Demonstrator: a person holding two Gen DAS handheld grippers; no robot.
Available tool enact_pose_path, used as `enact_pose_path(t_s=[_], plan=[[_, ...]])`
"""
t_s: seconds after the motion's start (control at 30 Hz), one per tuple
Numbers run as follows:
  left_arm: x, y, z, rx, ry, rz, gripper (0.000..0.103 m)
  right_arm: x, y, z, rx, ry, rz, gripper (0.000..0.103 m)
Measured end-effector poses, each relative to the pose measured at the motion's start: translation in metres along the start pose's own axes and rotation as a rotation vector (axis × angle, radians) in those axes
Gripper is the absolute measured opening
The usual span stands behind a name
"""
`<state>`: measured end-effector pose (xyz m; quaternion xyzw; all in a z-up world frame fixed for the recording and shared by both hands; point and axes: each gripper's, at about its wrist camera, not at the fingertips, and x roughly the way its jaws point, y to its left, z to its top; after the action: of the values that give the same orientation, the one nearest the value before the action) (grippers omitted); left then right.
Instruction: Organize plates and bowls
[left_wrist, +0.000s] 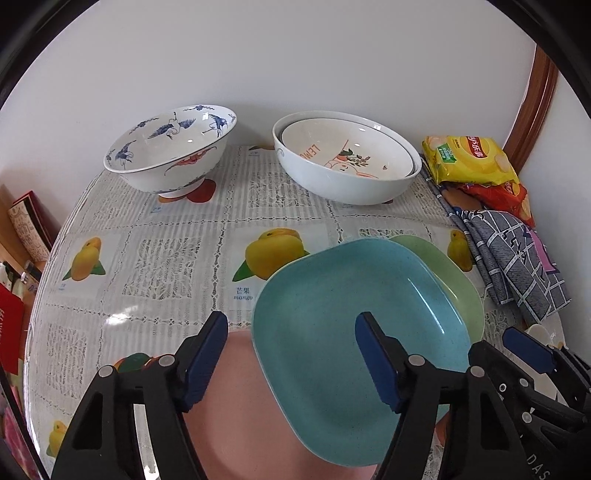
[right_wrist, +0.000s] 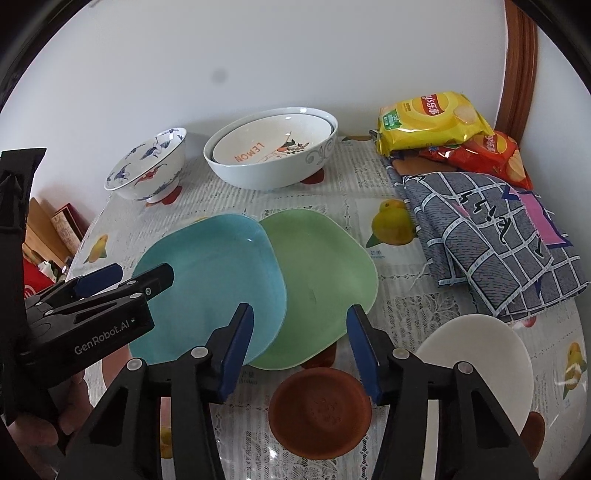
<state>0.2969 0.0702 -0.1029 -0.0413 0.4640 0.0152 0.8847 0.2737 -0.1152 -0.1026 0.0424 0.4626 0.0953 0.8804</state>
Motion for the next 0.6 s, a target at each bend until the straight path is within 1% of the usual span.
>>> enact_pose_path(t_s=[0.07, 0.33, 0.43, 0.53, 0.6], plan=[[0.004, 0.001, 0.001, -0.005, 0.006, -0.012, 0.07, 0.006, 0.001, 0.002, -0.005, 0.006, 0.002, 0.047], [0.015, 0.006, 0.001, -0.022, 0.029, -0.029, 0.069, 0.025, 0.006, 0.014, -0.031, 0.007, 0.004, 0.047], [0.02, 0.005, 0.001, -0.018, 0.035, -0.033, 0.064, 0.035, 0.008, 0.018, -0.041, 0.022, 0.003, 0.046], [0.024, 0.004, 0.003, -0.015, 0.042, -0.037, 0.058, 0.043, 0.009, 0.018, -0.045, 0.035, 0.012, 0.042], [0.026, 0.004, 0.003, -0.014, 0.046, -0.04, 0.052, 0.048, 0.01, 0.018, -0.049, 0.049, 0.019, 0.032]])
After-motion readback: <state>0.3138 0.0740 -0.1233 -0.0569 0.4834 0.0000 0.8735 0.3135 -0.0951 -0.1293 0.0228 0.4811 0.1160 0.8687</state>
